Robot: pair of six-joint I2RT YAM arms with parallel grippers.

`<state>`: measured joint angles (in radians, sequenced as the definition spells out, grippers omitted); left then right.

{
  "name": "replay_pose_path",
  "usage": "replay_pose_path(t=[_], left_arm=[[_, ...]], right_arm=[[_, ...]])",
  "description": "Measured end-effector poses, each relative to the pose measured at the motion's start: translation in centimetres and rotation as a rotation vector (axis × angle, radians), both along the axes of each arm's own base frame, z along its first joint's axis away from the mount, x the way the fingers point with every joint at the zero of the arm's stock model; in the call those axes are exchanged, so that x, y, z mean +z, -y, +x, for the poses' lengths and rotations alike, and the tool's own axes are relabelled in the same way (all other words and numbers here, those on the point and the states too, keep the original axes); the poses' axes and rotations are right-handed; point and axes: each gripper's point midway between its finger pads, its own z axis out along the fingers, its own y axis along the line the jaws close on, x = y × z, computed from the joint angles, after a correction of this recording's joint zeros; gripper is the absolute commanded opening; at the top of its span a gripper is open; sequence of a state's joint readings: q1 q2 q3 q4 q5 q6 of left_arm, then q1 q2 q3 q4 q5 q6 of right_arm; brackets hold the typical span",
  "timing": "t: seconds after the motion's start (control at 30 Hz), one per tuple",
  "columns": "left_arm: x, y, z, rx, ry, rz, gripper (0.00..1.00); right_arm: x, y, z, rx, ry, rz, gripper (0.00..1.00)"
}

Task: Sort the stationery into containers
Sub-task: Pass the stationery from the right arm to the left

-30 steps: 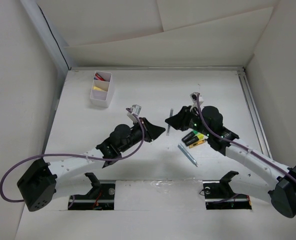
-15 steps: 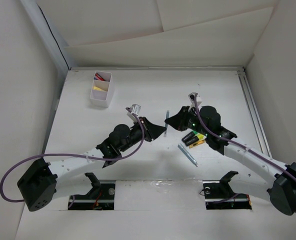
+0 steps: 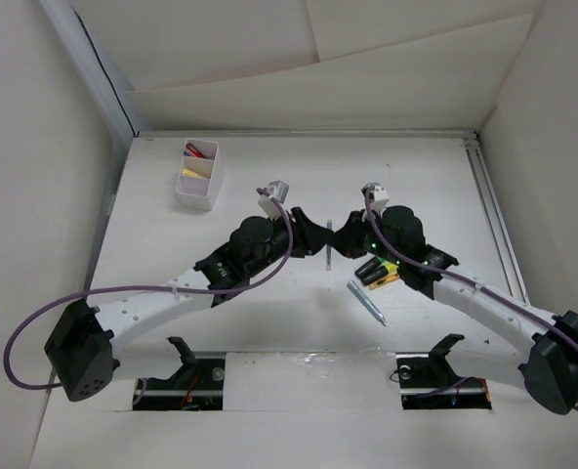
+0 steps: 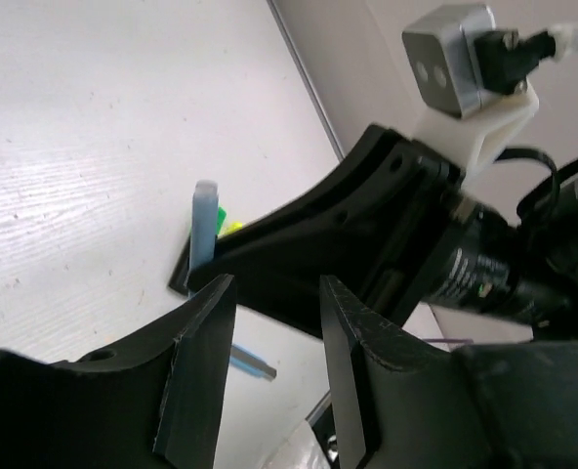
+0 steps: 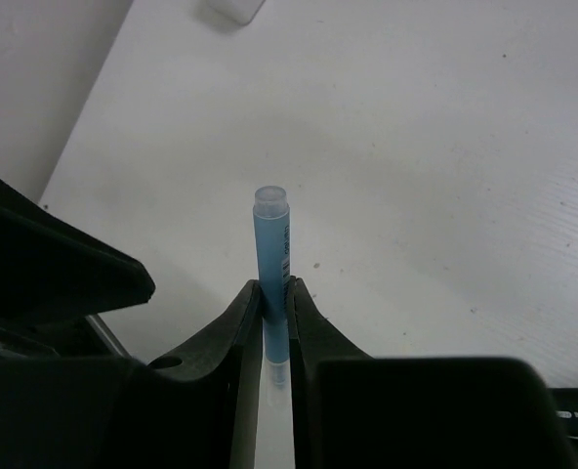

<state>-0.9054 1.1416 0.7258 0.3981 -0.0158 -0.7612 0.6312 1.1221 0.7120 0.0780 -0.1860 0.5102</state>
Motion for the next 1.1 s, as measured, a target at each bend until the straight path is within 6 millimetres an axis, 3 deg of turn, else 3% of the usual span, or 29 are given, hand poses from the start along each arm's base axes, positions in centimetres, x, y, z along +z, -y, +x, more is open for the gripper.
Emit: replay_pose_path(t=[0.13,0.27,0.47,0.67,0.9,1.0,1.03,1.07,1.1], left_arm=[[0.3,1.0,1.5,0.016,-0.001,0.052,0.36],[-1.1,1.4,2.7,0.042,-0.023,0.126,0.30],[-3.6,0.5,3.5,0.098,-0.052,0.219,0.29],[-4.0,0.5,4.5,0.136,-0.046,0.255,0.29],[-4.5,1.1,5.2,0.136,-0.044,0.280,0.02],[-4.5,1.2,5.3,0.138,-0.042,0.286,0.00],[-4.4,1.1,5.3,0.141,-0.040,0.288,0.00],[-4.4,1.1,5.4,0.142,-0.038,0.288,0.00],[-4.4,1.1,5.4,0.145,-0.037,0.289,0.00]], right_arm=[[-0.5,-0.1,-0.2,0.008,-0.001,-0.033,0.00],[-0.6,-0.4,-0.5,0.021,0.002,-0.052,0.00],[-0.8,-0.4,-0.7,0.028,0.008,-0.065,0.00],[-0.7,-0.8,-0.6,0.035,0.009,-0.070,0.00],[-1.3,-0.9,-0.3,0.041,0.004,-0.090,0.00],[-1.3,-0.9,-0.3,0.040,0.007,-0.092,0.00],[-1.2,-0.9,-0.2,0.039,0.009,-0.092,0.05],[-1.2,-0.9,-0.2,0.039,0.011,-0.092,0.22],[-1.1,-0.9,-0.2,0.039,0.013,-0.091,0.31]])
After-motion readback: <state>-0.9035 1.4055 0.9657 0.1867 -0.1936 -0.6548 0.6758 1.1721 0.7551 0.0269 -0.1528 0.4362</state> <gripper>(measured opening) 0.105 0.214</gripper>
